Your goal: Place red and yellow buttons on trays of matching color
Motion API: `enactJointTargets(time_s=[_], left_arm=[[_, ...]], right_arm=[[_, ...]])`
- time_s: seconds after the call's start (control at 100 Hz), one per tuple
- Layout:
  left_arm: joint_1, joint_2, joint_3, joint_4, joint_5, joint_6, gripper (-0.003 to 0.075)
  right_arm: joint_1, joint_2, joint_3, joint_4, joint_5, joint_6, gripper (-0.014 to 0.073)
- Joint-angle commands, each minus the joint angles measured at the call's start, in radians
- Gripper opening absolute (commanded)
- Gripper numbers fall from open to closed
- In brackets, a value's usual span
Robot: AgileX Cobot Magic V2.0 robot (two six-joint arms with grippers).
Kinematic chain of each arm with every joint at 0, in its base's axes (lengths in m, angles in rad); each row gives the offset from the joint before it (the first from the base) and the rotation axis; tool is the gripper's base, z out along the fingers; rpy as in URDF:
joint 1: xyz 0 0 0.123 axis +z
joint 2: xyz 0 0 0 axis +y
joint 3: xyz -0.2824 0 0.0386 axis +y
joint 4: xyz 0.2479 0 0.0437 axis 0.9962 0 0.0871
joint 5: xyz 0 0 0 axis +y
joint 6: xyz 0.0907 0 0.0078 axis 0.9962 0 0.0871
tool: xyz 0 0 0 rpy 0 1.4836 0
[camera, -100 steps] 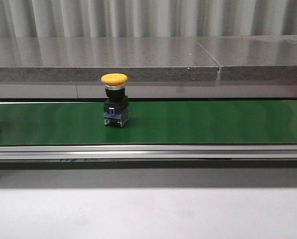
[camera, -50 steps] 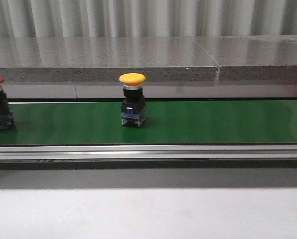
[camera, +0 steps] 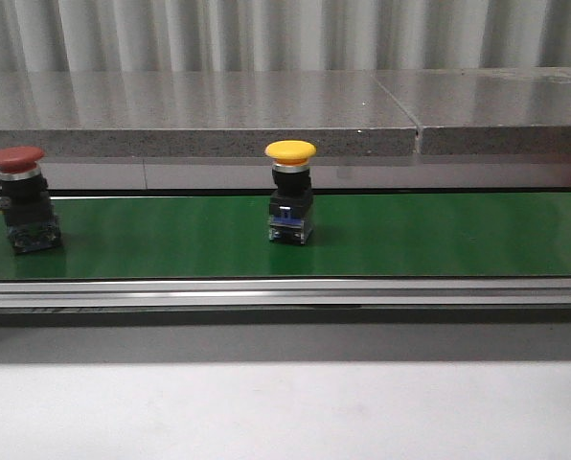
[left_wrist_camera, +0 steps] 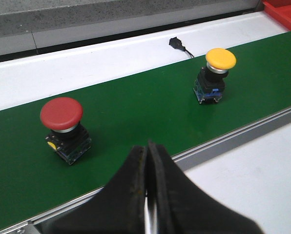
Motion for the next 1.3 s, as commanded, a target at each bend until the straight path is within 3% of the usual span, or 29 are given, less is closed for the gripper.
enactJointTargets(time_s=[0.0, 0.51, 1.0, 1.12, 1.29], left_arm=[[-0.009, -0.004, -0.026, -0.016, -0.062, -0.011, -0.0020], [-0.009, -0.004, -0.026, -0.016, -0.062, -0.011, -0.0020], [-0.009, -0.004, -0.026, -0.016, -0.062, -0.011, -0.0020], [-0.009, -0.004, -0.026, -0.016, -0.062, -0.011, -0.0020], [-0.009, -0.004, -0.026, -0.016, -0.062, -0.011, -0.0020]], right_arm=[[0.040, 0.034, -0.077, 0.023, -0.006, -0.025, 0.0604], [0.250, 0.354, -0.287, 0.022, 0.079, -0.037, 0.0604], [0.284, 0.637, -0.491, -0.032, 0.162, -0.046, 0.0598], [0.284, 0.661, -0.491, -0.077, 0.166, -0.046, 0.0515], [0.281, 0.660, -0.491, -0.081, 0.165, -0.046, 0.0262]])
